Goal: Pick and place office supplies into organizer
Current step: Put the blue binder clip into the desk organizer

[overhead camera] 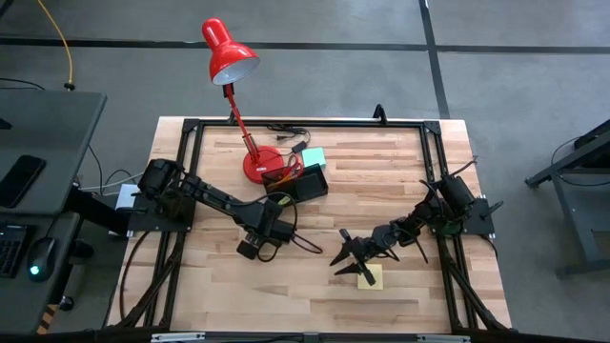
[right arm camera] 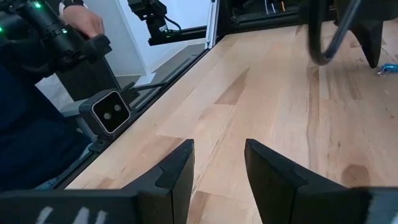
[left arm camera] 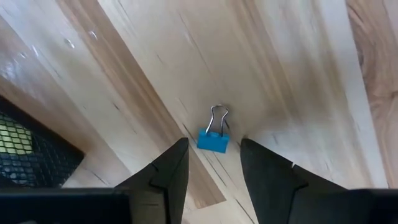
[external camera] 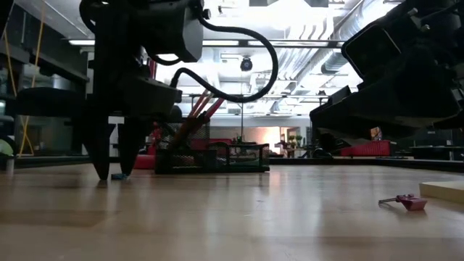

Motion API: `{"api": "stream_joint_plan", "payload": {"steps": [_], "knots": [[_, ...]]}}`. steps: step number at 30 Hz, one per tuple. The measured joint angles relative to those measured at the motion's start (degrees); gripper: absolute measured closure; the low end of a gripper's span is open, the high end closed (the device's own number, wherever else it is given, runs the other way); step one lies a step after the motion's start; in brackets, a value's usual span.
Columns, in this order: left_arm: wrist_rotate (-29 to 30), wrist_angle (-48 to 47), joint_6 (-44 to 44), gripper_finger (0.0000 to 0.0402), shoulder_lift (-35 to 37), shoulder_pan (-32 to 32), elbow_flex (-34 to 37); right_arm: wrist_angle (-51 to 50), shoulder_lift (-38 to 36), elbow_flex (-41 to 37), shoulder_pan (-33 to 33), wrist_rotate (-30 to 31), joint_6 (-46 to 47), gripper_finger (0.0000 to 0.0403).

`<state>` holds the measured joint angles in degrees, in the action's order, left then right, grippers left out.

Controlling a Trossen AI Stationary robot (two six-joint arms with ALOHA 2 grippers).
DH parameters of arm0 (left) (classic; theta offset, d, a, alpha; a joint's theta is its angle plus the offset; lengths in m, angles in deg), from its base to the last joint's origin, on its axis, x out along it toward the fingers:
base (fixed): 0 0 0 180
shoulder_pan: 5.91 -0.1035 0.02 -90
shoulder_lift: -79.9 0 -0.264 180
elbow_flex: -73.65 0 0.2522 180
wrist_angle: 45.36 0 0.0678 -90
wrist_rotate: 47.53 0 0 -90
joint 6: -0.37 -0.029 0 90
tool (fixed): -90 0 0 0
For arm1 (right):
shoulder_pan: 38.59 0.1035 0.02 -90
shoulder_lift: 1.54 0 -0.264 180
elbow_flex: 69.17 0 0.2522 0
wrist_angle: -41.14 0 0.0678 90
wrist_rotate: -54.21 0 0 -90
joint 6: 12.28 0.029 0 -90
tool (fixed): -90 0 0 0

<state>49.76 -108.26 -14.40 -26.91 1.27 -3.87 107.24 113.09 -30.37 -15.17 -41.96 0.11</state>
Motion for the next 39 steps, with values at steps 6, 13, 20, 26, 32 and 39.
{"api": "stream_joint_plan", "payload": {"steps": [6, 13, 20, 26, 32, 39], "knots": [[-0.39, 0.22, -0.39, 0.0266, 0.00, -0.04, -0.02, -0.35, 0.00, 0.00, -0.02, 0.06, 0.00, 0.0269], [-2.59, 0.49, -1.66, 0.0298, -0.11, -0.09, -0.02, -0.33, 0.00, 0.00, -0.02, 1.04, 0.02, 0.0269], [-3.61, 1.15, -1.38, 0.0379, -0.59, -0.05, -0.14, -0.33, 0.02, 0.00, -0.02, 1.49, 0.13, 0.0269], [-2.33, 1.15, -1.22, 0.0390, -0.61, 0.07, -0.13, -0.35, 0.01, 0.00, -0.02, 1.50, 0.13, 0.0269], [-1.66, 1.35, -1.22, 0.0398, -0.39, 0.07, -0.12, -0.48, 0.00, 0.00, -0.02, 1.51, 0.11, 0.0269], [0.57, 1.33, -0.98, 0.0401, 1.83, 0.07, 0.00, -0.80, 0.00, 0.00, -0.02, 1.51, 0.00, 0.0269]]}}
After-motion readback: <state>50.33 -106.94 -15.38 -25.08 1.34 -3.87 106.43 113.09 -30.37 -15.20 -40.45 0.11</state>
